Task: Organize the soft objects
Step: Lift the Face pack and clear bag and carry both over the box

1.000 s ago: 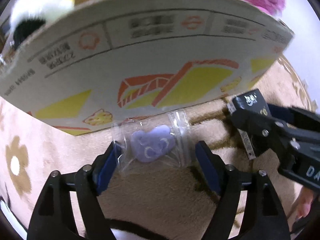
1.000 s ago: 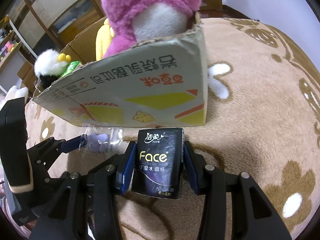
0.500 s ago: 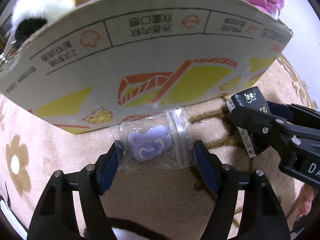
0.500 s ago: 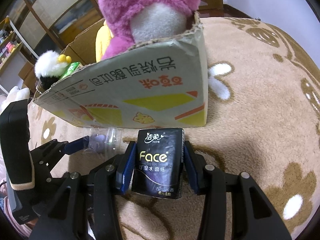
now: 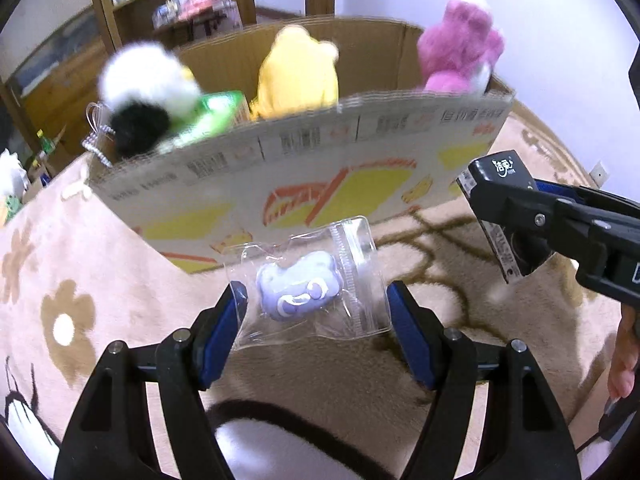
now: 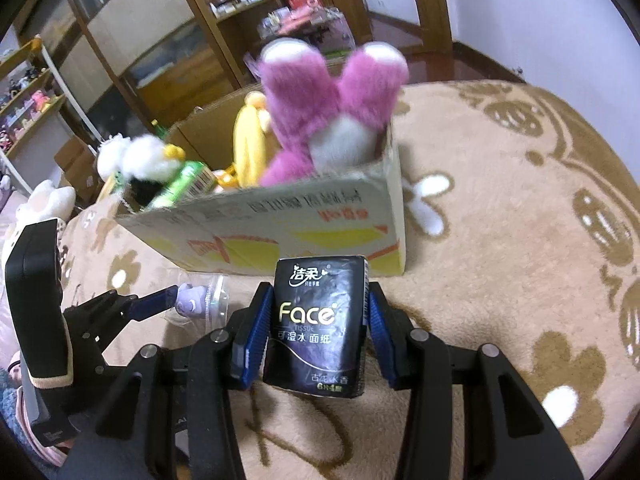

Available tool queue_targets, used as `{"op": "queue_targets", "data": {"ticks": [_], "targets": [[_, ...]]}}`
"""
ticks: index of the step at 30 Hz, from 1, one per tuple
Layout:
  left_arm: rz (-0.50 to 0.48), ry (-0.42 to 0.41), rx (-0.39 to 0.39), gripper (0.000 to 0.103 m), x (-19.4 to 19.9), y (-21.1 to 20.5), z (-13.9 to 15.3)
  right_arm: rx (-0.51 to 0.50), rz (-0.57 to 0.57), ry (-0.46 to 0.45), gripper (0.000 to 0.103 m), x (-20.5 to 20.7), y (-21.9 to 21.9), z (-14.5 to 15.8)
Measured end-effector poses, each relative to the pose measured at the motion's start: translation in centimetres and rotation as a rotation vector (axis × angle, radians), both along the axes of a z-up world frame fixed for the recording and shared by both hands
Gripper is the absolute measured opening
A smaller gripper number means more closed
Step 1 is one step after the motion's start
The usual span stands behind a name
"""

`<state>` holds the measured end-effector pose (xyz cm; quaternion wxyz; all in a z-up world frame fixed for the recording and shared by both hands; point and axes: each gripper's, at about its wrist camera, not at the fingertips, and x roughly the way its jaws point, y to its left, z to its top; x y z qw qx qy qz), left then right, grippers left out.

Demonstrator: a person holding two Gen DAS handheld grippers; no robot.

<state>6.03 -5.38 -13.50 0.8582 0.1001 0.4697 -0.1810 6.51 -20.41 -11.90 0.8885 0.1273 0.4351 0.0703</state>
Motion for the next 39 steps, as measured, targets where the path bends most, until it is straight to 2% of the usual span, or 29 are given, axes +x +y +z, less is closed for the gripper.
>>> {"op": "queue_targets", "data": {"ticks": [7, 15, 21, 28, 33, 39], "targets": [[0.015, -0.194, -0.044, 0.071, -3.1, 1.4, 5.7, 0.027, 0.0, -0.135, 0.049, -1.7, 0.0, 3.5], [0.048, -0.325, -0.054, 0.071, -3.3, 2.5, 9.4, 0.0, 0.006, -0.273, 0.049, -2.5, -0.1, 7.8], [0.075, -0.37, -0.083, 0.071, -1.5, 4.2, 12.5, 0.007, -0.014, -0.325, 0.049, -1.5, -0.6, 9.9], [0.042, -0.425, -0.094, 0.072, 0.7, 4.0, 14.1, -0.039, -0.01, -0.354, 0.049, 0.8, -0.7, 10.9], [0.028, -0.414, -0.095, 0.072, 2.3, 3.3, 13.4, -0.076, 0.008, -0.363, 0.049, 3.2, -0.3, 11.5], [0.026, -0.391, -0.08, 0.072, 3.9, 2.7, 12.2, -0.063, 0.037, -0.37, 0.05, 5.7, -0.2, 11.4]]}}
